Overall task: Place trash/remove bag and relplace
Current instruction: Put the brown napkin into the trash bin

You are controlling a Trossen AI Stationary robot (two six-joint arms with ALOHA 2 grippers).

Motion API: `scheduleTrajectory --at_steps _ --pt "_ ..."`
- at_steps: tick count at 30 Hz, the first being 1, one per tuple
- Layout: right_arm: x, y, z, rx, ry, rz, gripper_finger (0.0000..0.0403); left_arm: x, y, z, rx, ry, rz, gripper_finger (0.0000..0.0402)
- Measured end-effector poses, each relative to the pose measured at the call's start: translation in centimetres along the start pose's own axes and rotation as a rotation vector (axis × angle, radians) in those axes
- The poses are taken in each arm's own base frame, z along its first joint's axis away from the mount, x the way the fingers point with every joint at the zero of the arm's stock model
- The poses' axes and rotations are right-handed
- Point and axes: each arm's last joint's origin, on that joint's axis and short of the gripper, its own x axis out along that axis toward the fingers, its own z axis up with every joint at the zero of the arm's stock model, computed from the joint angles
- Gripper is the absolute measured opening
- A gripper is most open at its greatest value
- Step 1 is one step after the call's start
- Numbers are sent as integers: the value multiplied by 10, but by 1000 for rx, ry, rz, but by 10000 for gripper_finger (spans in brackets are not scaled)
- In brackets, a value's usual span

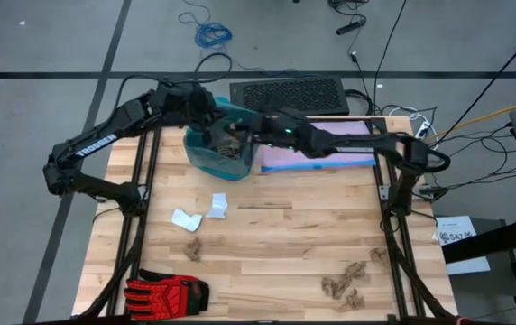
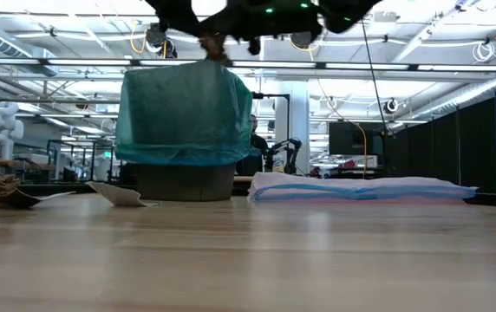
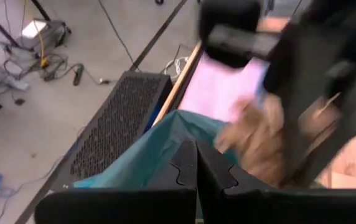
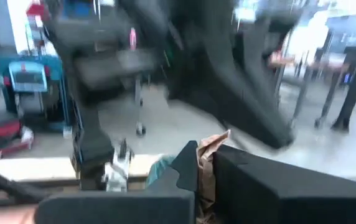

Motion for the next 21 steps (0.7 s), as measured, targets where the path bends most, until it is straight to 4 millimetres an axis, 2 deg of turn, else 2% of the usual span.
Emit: scheduleTrajectory --at_steps 3,7,12,15,16,19,21 --pt "18 -3 3 -4 101 5 43 -16 -1 -1 2 -37 8 0" --pt "33 -2 7 -19 177 18 107 -39 -3 -2 -12 -118 29 0" --pt "36 2 15 -65 262 46 196 -51 -7 -17 -38 -188 41 0" --pt "18 5 31 -139 445 78 223 -54 -10 -31 -61 -213 43 0" --pt "9 7 43 -154 490 87 223 -55 -11 -34 -65 -231 46 0" --pt "-29 24 68 -155 687 154 206 -63 -13 -43 -71 -260 50 0" --pt "-55 40 76 -116 833 193 186 -71 -14 -46 -85 -293 52 0"
